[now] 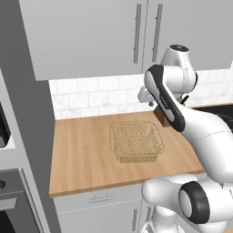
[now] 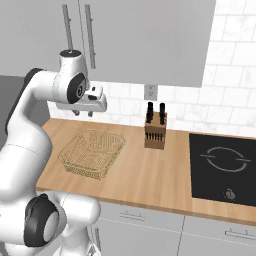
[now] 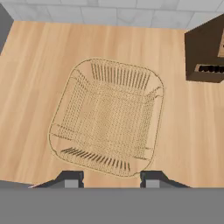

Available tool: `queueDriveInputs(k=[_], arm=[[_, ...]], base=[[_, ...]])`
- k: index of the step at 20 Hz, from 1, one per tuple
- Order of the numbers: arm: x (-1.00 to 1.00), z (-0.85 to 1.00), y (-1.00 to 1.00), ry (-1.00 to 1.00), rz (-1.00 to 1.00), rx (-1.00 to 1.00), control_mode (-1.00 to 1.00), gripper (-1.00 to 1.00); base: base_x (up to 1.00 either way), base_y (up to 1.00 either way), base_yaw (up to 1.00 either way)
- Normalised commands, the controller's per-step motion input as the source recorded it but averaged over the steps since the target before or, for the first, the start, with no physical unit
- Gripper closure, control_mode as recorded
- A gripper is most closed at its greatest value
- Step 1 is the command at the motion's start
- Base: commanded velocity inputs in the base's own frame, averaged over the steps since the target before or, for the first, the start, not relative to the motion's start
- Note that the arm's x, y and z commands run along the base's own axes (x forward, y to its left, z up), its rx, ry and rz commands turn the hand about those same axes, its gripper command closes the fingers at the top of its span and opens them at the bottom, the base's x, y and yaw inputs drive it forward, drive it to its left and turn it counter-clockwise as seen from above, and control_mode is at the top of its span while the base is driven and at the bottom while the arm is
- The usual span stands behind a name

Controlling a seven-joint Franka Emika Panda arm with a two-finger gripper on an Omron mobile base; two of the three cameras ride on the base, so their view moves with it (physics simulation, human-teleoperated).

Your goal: Open the cabinet, pick up the bread from the cabinet and place it in the basket. Then move the basket to the dining counter.

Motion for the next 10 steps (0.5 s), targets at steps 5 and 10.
queueDriveInputs(k=[5,10], arm=[[0.0,-0.01,0.0,0.02,0.0,-0.02,-1.0,-1.0],[-0.07,0.23,-0.01,-0.17,0.0,-0.03,-1.0,-1.0]], base=[[0.0,0.0,0.0],[0.0,0.0,0.0]])
